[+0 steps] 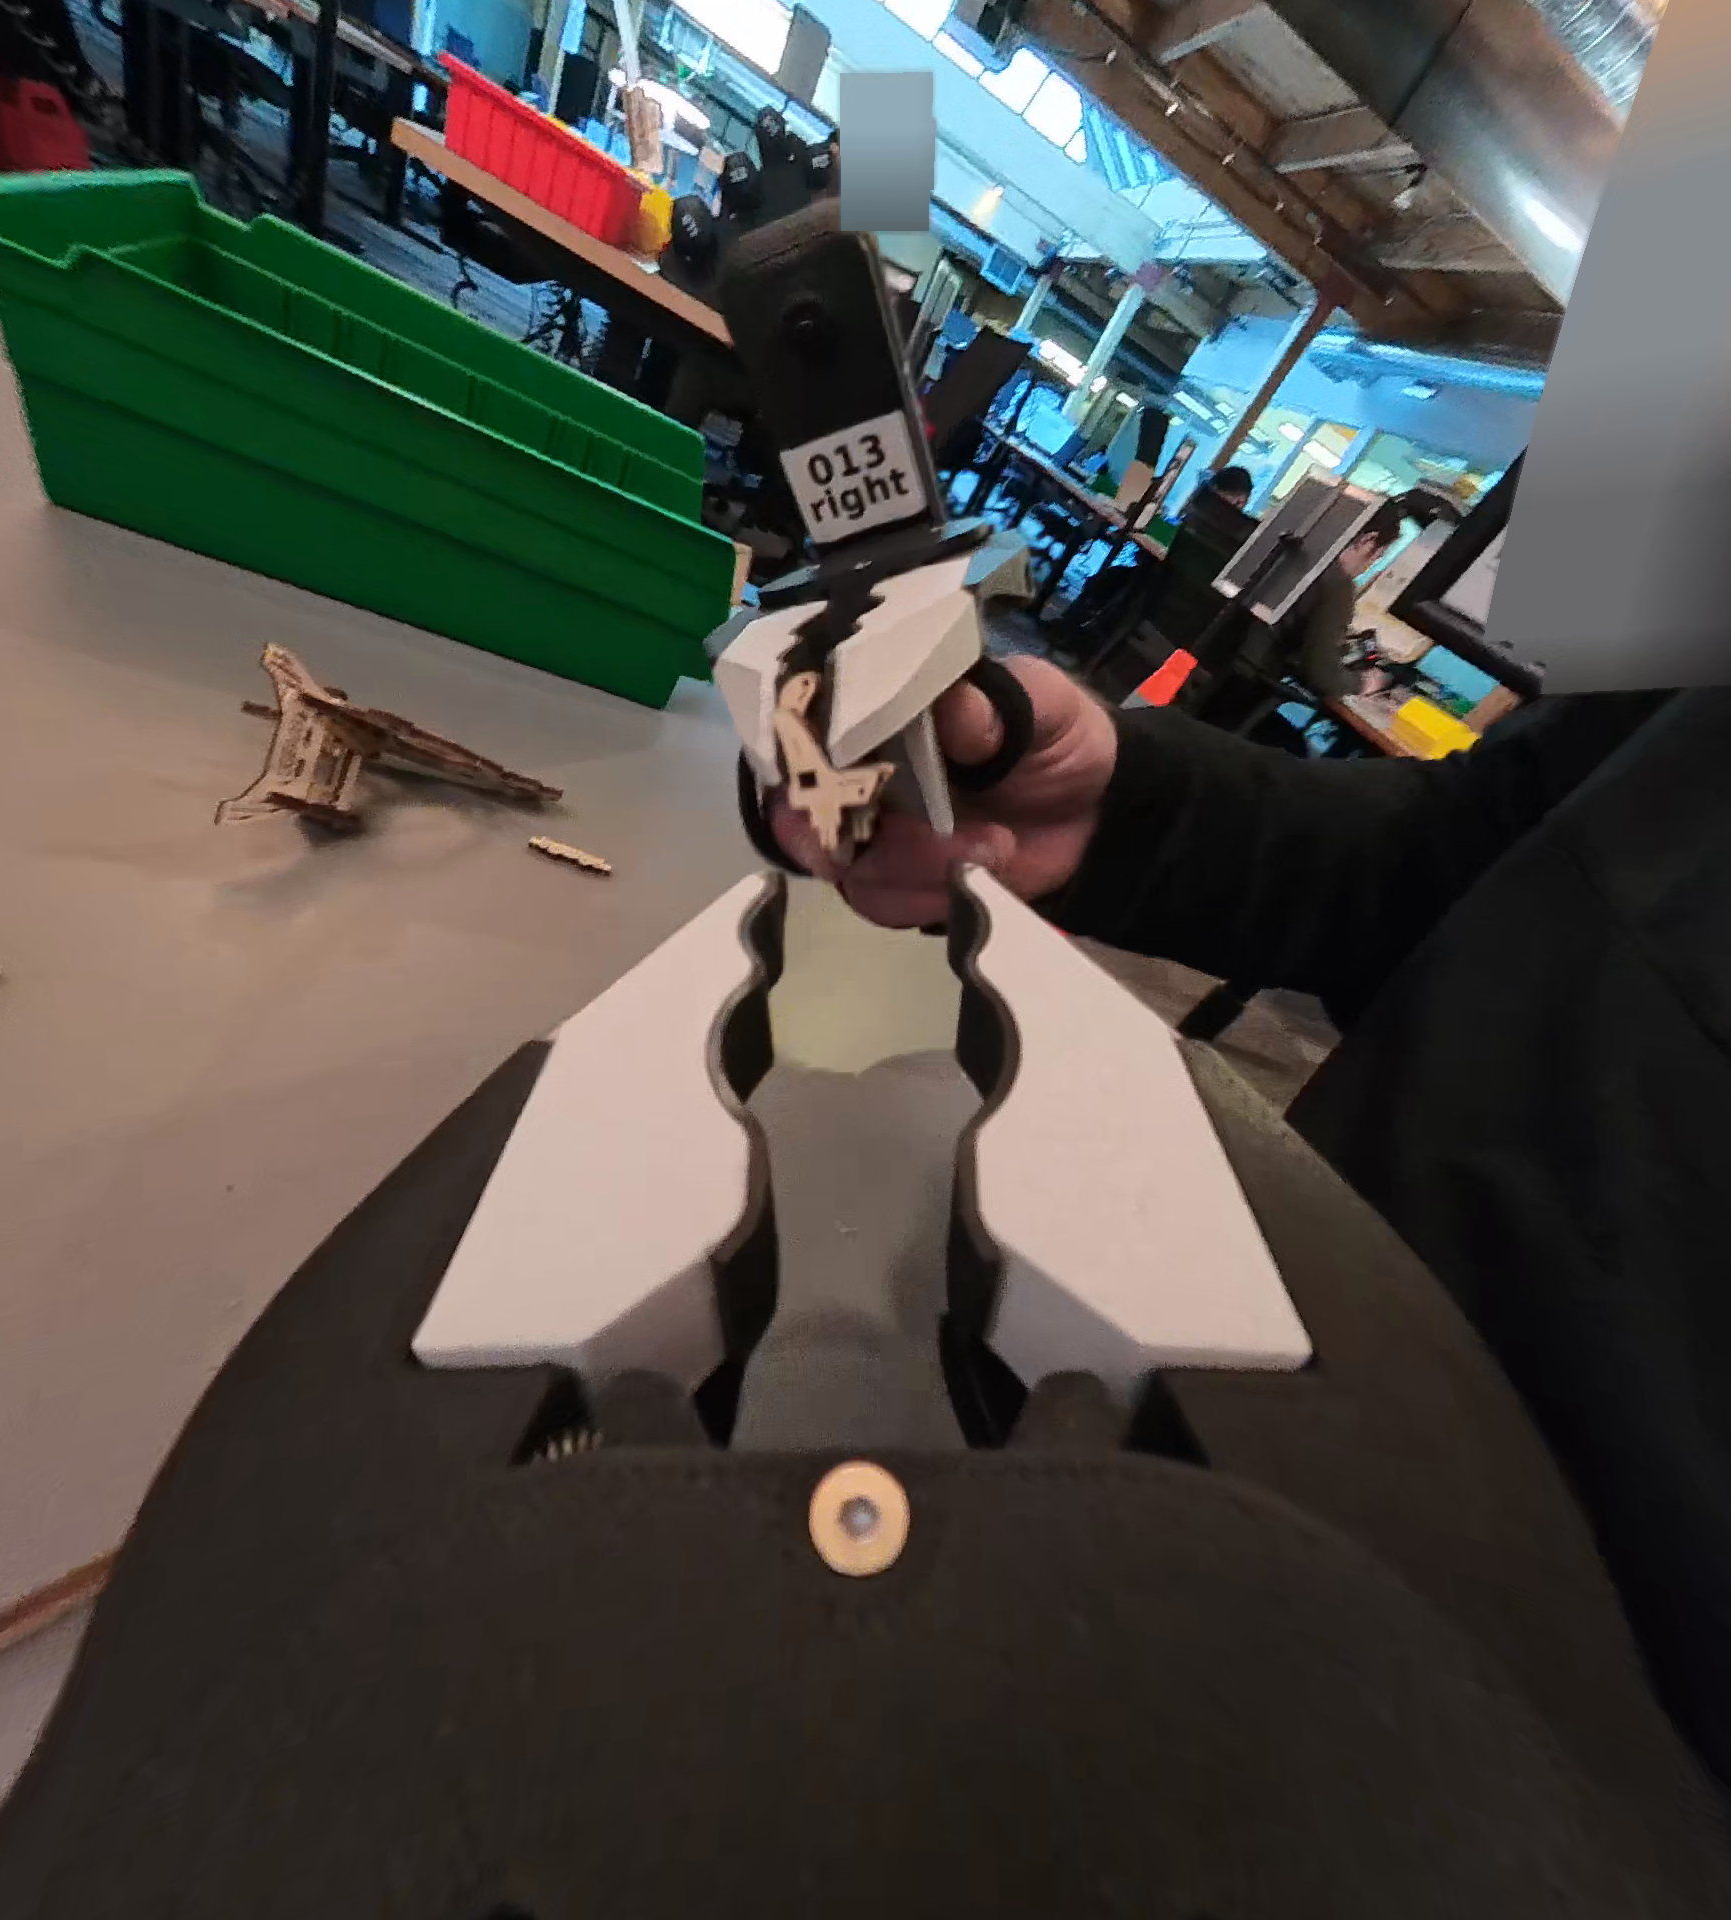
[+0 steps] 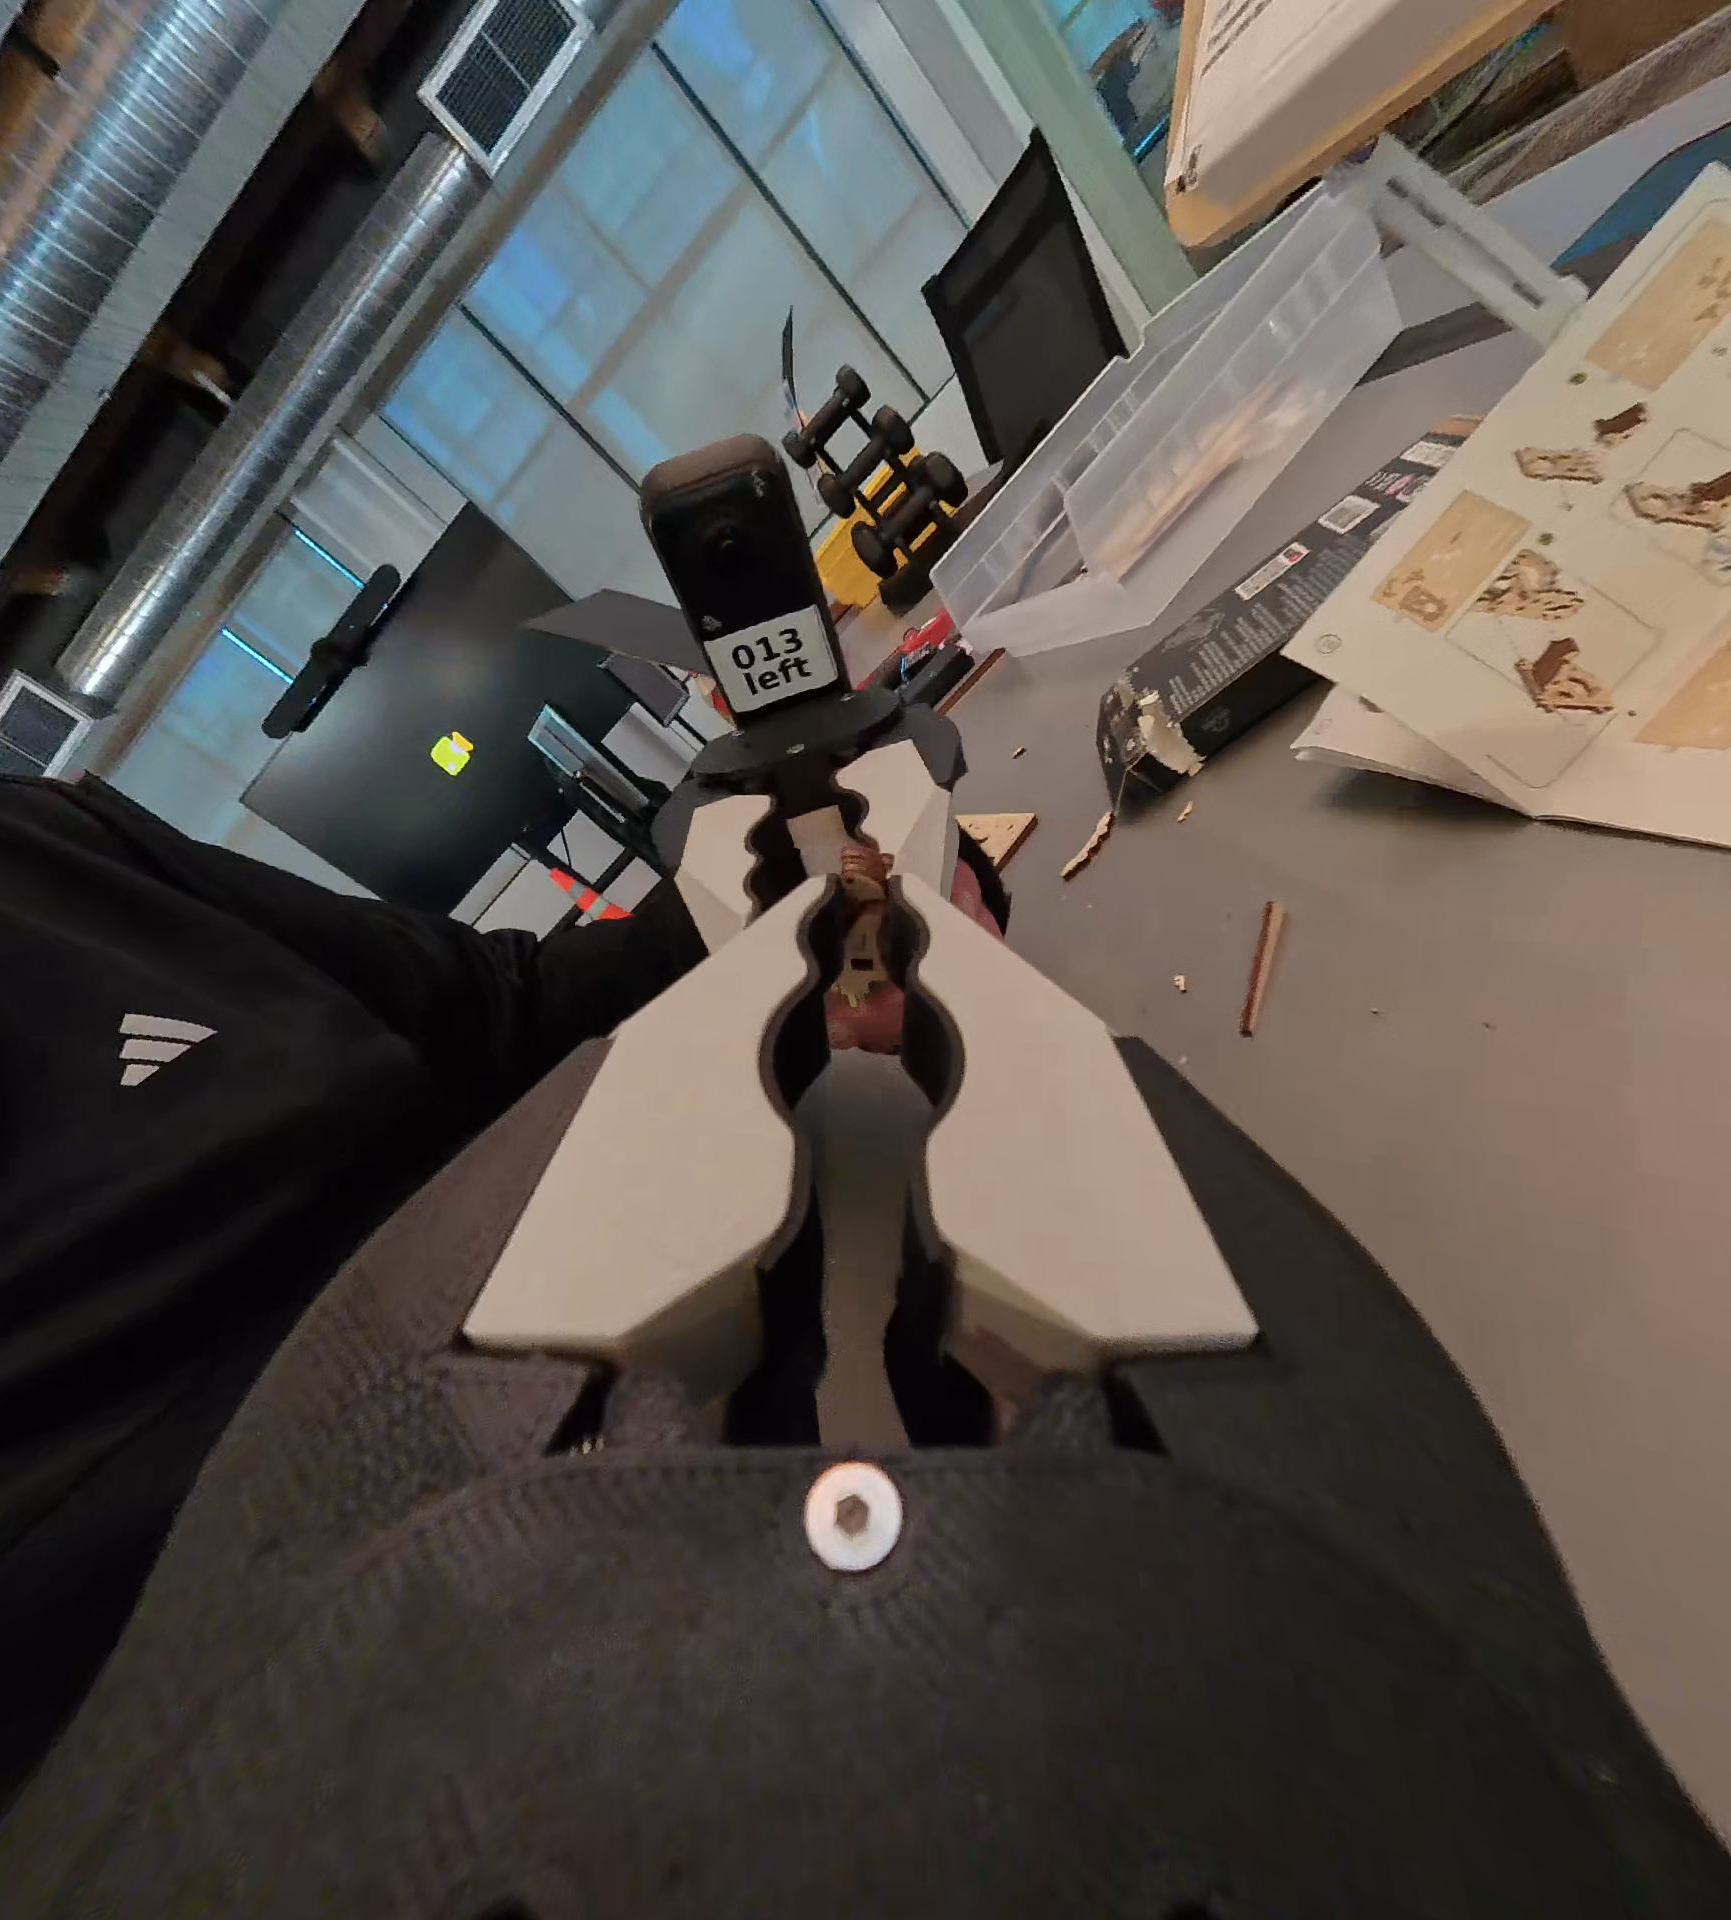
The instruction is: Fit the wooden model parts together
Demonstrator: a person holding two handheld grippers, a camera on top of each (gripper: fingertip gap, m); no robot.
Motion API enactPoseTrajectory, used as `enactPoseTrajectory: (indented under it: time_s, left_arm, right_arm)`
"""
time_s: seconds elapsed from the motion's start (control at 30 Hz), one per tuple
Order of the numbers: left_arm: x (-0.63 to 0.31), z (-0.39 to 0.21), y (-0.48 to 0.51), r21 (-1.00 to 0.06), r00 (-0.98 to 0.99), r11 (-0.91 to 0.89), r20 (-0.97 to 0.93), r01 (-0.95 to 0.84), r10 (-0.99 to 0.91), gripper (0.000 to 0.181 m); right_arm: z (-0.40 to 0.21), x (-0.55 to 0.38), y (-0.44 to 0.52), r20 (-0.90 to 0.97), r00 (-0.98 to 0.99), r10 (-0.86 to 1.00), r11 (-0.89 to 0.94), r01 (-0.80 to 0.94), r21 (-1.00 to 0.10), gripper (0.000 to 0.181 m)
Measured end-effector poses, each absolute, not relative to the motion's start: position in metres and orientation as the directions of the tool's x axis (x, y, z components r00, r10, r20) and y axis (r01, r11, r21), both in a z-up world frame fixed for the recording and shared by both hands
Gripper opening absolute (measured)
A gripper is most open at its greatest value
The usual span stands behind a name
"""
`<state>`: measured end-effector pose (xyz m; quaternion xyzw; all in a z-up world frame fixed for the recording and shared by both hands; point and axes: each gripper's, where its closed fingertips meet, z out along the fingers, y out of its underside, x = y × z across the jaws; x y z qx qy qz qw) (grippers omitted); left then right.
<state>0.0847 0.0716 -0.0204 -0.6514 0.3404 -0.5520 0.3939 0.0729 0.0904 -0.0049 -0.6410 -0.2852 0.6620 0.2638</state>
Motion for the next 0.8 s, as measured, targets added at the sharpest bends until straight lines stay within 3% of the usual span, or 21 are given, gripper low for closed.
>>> enactPoseTrajectory:
  time_s: [0.07,0.17,0.3,0.5,0.8]
  left_arm:
    - [0.073,-0.025,0.075,-0.902,0.228,-0.429,0.409,-0.046,-0.884,0.036]
    - [0.048,-0.028,0.082,-0.922,0.37,-0.376,0.318,-0.095,-0.873,0.063]
    - [0.003,-0.041,0.086,-0.915,0.574,-0.354,0.188,-0.193,-0.797,0.079]
    - [-0.056,-0.089,0.064,-0.783,0.682,-0.409,-0.027,-0.469,-0.731,0.08]
    - [-0.114,-0.121,0.027,-0.632,0.742,-0.494,-0.2,-0.597,-0.64,0.076]
  right_arm:
    - [-0.006,0.08,0.092,-0.683,-0.041,0.729,-0.684,0.005,-0.73,0.005]
    - [-0.021,0.089,0.093,-0.648,0.002,0.762,-0.647,0.046,-0.761,0.005]
    - [-0.035,0.097,0.094,-0.604,0.016,0.796,-0.604,0.044,-0.795,0.005]
    - [-0.058,0.1,0.097,-0.585,0.026,0.811,-0.585,0.047,-0.81,0.005]
    - [-0.073,0.106,0.101,-0.585,0.06,0.809,-0.588,0.087,-0.804,0.005]
